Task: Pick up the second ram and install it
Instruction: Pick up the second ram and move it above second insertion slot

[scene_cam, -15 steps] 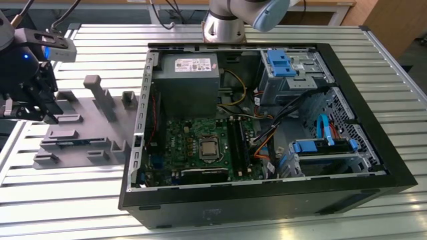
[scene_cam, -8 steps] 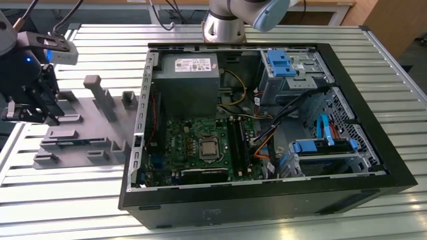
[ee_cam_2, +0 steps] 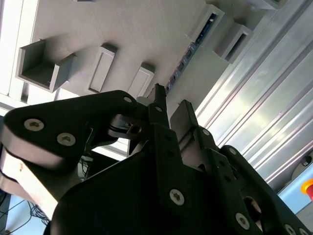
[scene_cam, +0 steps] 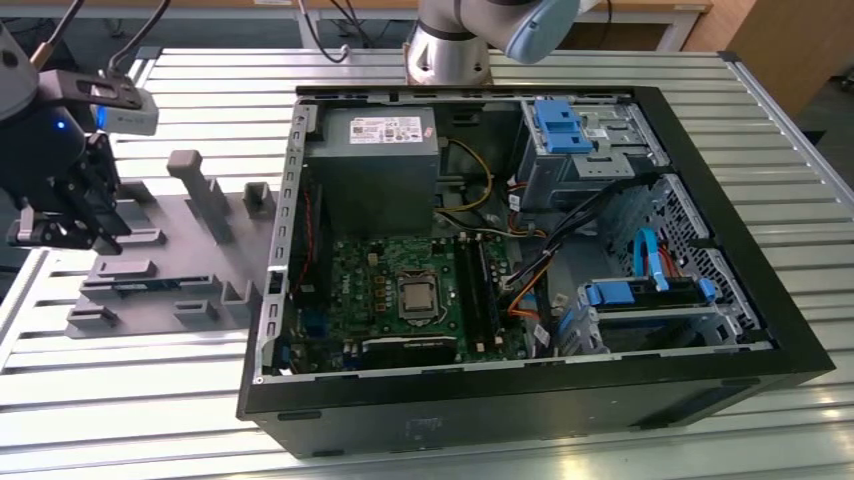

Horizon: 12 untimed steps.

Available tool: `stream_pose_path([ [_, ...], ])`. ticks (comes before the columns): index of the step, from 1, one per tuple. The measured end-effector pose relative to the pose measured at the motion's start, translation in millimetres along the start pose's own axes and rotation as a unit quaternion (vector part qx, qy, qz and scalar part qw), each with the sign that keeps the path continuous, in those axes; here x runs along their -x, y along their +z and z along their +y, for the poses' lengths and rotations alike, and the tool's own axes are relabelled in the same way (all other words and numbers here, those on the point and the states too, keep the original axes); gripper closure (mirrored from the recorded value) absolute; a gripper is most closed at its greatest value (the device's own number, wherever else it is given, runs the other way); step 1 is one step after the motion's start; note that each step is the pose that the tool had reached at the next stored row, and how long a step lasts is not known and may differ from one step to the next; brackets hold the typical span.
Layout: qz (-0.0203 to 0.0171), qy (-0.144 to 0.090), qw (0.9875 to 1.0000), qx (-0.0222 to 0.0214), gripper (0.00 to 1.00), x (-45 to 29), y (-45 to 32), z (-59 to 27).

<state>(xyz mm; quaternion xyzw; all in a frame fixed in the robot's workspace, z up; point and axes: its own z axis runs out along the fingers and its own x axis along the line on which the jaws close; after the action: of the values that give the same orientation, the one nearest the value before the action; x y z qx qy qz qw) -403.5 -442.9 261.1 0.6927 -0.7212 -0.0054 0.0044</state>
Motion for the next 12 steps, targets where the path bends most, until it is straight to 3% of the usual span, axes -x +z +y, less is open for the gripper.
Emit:
stream_pose_path([
  [12, 0.0000, 0.000, 1.0000, -0.0001, 0.68, -1.3, 10.5, 1.7],
])
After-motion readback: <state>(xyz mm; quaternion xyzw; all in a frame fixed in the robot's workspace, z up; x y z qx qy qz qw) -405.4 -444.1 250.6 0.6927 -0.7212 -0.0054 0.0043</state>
